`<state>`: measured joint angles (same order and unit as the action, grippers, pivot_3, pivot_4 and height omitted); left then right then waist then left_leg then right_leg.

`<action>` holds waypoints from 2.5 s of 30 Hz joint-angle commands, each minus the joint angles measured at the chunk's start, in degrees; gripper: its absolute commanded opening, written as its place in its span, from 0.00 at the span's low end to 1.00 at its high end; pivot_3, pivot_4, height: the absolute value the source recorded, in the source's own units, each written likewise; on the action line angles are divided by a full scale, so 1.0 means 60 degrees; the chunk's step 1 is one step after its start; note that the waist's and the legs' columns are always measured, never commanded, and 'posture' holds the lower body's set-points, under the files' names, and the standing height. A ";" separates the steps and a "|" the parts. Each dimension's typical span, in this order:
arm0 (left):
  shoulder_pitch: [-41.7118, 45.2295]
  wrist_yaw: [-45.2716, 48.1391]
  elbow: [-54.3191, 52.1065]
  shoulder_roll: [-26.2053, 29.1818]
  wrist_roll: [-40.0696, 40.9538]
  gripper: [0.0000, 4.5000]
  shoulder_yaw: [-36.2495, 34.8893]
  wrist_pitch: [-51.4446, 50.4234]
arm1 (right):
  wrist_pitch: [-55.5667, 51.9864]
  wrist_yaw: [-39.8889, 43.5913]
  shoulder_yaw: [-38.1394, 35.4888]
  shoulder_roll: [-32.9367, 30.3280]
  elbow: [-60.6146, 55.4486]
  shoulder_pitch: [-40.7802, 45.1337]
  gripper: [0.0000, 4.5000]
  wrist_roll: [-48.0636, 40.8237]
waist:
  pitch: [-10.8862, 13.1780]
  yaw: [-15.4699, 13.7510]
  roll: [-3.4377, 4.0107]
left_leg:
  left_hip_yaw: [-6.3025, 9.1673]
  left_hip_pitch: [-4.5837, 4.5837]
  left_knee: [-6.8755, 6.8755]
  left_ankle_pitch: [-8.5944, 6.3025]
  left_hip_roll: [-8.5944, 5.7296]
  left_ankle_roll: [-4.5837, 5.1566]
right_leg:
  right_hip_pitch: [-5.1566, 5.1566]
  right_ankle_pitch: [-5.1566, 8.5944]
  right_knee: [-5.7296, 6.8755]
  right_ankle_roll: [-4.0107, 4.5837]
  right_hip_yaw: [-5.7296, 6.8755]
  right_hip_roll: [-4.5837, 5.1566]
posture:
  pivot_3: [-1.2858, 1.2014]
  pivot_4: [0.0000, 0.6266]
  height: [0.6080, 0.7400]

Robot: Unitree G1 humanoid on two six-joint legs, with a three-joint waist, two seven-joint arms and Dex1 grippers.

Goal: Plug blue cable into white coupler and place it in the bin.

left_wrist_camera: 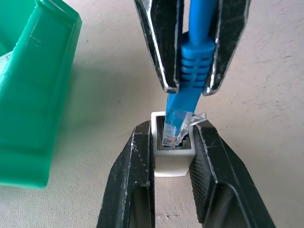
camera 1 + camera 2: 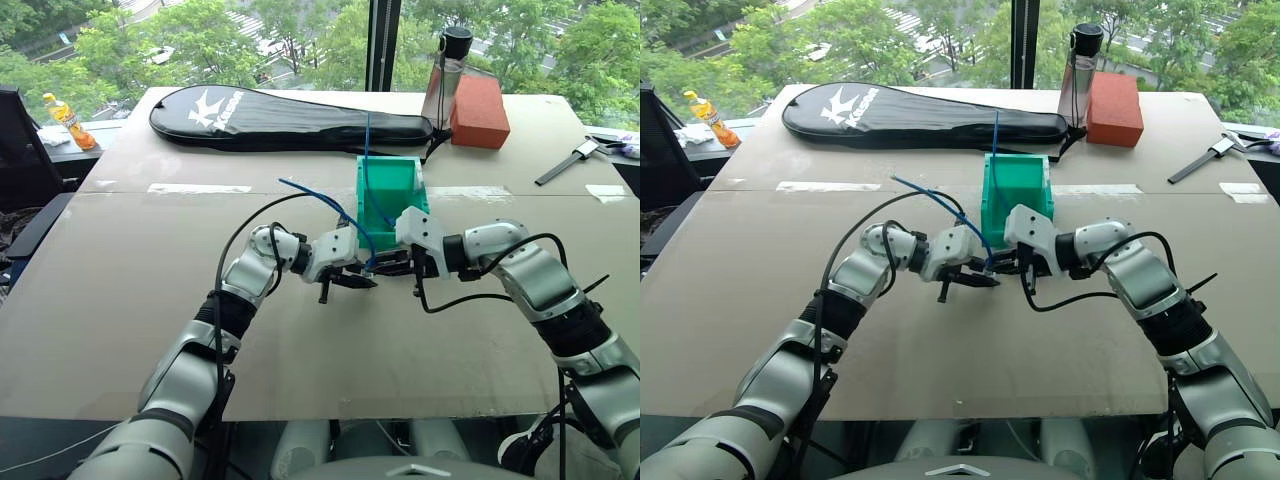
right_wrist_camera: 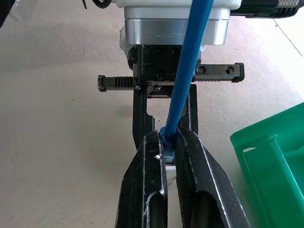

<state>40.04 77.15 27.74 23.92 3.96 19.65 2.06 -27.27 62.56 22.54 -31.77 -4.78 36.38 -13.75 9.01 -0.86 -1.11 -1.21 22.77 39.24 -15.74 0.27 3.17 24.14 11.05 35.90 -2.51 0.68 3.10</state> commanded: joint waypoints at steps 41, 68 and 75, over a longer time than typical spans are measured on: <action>-0.0211 -0.0263 -0.0472 -0.0361 0.0200 0.09 -0.0311 -0.0302 | 0.1622 -0.0921 -0.0239 0.1068 0.1839 -0.0684 0.31 0.1271 | -0.0088 0.0038 0.0043 | -0.0004 -0.0119 -0.0015 -0.0001 0.0011 0.0000 | -0.0100 0.0043 0.0002 0.0002 -0.0003 0.0000 | 0.52 0.24 1.00; 0.4638 -0.4216 0.1089 -0.1641 0.0913 0.09 -0.1242 -0.8209 | -0.1056 -0.4965 -0.7178 -0.0318 -0.8313 -0.8607 0.93 -0.1725 | -0.0041 0.0099 0.0012 | 0.0028 0.0118 0.0022 0.0003 -0.0025 0.0000 | 0.0088 0.0028 -0.0002 -0.0066 -0.0014 -0.0030 | 0.52 0.24 1.00; 0.5233 -0.4133 0.2443 -0.2030 0.0625 0.83 -0.1175 -0.7587 | -0.0832 -0.5185 -0.7414 -0.0242 -0.8307 -0.9104 0.95 -0.1789 | -0.0033 0.0096 0.0006 | 0.0026 0.0116 0.0005 0.0003 -0.0006 0.0000 | 0.0103 0.0025 0.0003 -0.0057 -0.0024 -0.0051 | 0.52 0.24 1.00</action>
<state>69.70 51.68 42.54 11.92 7.50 13.53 -43.64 -33.51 31.92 -20.56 -33.30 -53.19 -18.11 -24.33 8.81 -0.28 -1.07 -1.07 23.48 39.27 -15.73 0.25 3.17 24.76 11.20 35.90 -2.86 0.52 2.80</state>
